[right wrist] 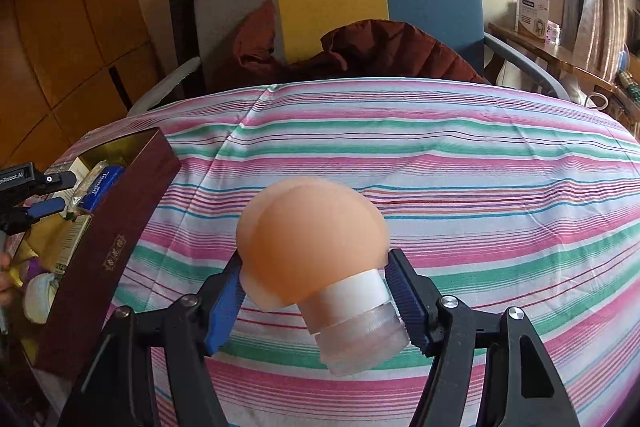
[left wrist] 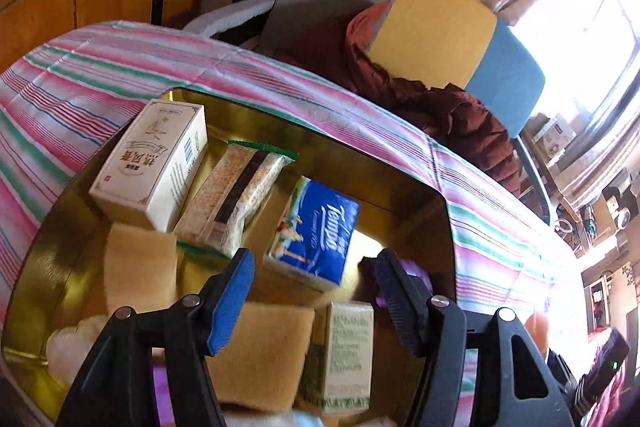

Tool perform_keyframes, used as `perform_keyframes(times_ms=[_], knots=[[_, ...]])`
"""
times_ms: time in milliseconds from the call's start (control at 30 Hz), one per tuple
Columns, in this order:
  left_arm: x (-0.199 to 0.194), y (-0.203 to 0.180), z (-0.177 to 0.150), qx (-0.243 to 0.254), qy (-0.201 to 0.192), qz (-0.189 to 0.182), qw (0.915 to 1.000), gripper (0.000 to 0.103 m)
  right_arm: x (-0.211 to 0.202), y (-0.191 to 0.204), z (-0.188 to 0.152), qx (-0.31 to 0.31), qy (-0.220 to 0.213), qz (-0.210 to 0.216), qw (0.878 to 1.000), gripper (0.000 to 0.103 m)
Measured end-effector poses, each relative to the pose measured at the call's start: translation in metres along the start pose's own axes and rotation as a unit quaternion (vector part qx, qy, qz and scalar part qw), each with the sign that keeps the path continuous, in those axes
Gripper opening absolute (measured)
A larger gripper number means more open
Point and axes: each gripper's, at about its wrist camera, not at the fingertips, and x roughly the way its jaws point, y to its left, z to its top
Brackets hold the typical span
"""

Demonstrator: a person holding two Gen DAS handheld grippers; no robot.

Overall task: Organize objects
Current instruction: 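Carry the tissue pack into the gold tray and open the left tool while the right tool holds the bottle, then carry the mushroom sponge bottle into the gold tray and open the right tool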

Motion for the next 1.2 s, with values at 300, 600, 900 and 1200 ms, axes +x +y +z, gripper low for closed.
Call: perform_keyframes(times_ms=[300,600,900,1200], knots=[[-0.043,0.000,-0.049,0.033,-0.020,-0.041,0.9984,0.064,-0.011,0.036,-0.002,0.004,0.015,0.049,0.999,0.069],[-0.070,0.017,-0.065,0.033,-0.040,-0.045,0.9977,0.064,-0.034,0.116,0.015,-0.068,-0.002,0.105,0.992,0.070],[-0.086,0.049,-0.073,0.002,-0.051,-0.038,0.9979,0.064,-0.025,0.197,0.018,-0.165,0.007,0.109,0.980,0.072],[-0.091,0.062,-0.071,-0.011,-0.057,-0.042,0.9974,0.064,0.011,0.224,0.030,-0.173,0.056,0.082,0.980,0.068]])
